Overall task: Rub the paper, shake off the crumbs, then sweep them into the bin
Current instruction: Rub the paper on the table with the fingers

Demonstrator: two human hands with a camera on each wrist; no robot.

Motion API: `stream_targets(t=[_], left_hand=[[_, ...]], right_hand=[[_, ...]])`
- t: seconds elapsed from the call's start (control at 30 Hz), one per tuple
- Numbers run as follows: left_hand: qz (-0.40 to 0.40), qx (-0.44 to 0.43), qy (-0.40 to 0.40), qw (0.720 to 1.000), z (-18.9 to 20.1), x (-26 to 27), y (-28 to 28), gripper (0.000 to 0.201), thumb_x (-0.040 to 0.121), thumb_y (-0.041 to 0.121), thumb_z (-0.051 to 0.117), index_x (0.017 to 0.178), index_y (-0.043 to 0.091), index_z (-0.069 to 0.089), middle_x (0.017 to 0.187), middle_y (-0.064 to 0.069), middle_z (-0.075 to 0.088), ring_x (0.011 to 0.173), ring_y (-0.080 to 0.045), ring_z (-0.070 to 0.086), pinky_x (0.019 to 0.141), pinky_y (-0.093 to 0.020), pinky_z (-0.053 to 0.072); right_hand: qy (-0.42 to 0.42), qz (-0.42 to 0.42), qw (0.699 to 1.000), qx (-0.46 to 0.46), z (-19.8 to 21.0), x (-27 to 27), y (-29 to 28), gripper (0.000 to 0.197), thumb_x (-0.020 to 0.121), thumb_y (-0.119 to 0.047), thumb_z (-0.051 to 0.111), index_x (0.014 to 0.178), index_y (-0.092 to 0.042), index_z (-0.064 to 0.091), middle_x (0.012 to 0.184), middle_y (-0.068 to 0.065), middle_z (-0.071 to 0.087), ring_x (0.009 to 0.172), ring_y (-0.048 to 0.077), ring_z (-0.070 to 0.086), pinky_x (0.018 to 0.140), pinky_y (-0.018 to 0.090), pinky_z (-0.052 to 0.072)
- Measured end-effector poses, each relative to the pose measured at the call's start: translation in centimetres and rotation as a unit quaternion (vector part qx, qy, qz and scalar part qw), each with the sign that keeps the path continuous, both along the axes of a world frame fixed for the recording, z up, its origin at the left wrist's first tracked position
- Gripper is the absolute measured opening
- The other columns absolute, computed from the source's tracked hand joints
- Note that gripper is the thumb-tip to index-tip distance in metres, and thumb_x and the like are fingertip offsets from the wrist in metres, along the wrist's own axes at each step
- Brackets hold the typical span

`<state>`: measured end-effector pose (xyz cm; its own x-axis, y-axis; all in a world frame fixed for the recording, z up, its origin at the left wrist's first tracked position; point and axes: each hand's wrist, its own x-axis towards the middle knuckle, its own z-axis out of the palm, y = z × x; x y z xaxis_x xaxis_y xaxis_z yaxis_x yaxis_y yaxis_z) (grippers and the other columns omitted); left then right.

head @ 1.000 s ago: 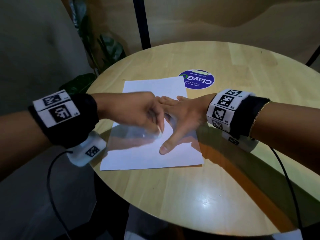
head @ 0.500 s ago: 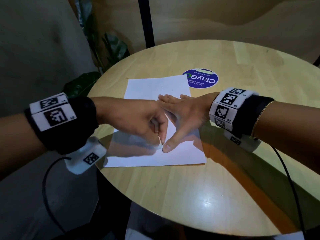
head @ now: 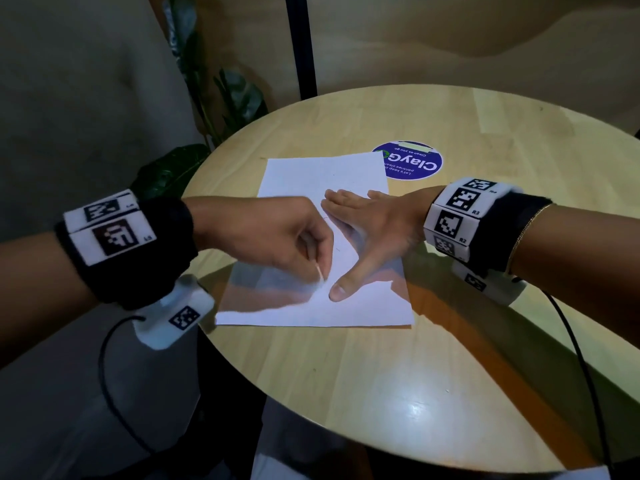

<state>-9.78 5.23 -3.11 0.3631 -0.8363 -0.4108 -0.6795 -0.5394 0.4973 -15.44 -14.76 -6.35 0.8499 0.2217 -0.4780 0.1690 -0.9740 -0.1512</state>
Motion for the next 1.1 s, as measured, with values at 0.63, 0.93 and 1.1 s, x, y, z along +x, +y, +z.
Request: stream_targets(t=[0.63, 0.93, 1.1], left_hand=[[0.123, -0.093, -0.138, 0.978, -1.2, 2.3, -1.1, 0.008, 0.091, 0.017, 0.080, 0.087, 0.021, 0.074, 0.082, 0.004, 0.082, 0.077, -0.010, 0.075, 0.082, -0.040, 0.062], [0.042, -0.112, -0.122, 0.985, -1.6, 0.8, -3.5, 0.009, 0.095, 0.013, 0.078, 0.090, 0.019, 0.074, 0.077, 0.005, 0.078, 0.065, 0.000, 0.067, 0.067, -0.022, 0.047], [-0.007, -0.055, -0.016, 0.998, -1.4, -0.4, -3.9, 0.007, 0.098, 0.012, 0.079, 0.094, 0.013, 0.074, 0.086, -0.005, 0.082, 0.070, -0.020, 0.073, 0.068, -0.029, 0.057]], right_hand=[[-0.063, -0.013, 0.997, -0.032, 3.2, -3.8, -1.9, 0.084, 0.063, -0.098, 0.056, 0.124, -0.041, 0.069, 0.135, -0.015, 0.064, 0.121, 0.018, 0.065, 0.102, 0.041, 0.054], [0.036, -0.018, 0.999, 0.000, 0.0, -4.4, -2.6, 0.136, 0.070, -0.101, 0.051, 0.162, -0.040, -0.028, 0.168, -0.020, -0.035, 0.153, 0.002, -0.033, 0.128, 0.048, -0.016], [0.019, -0.026, 0.999, 0.022, -0.7, -4.6, -2.5, 0.139, 0.067, -0.102, 0.053, 0.162, -0.040, -0.027, 0.168, -0.019, -0.036, 0.152, 0.000, -0.035, 0.127, 0.048, -0.018]])
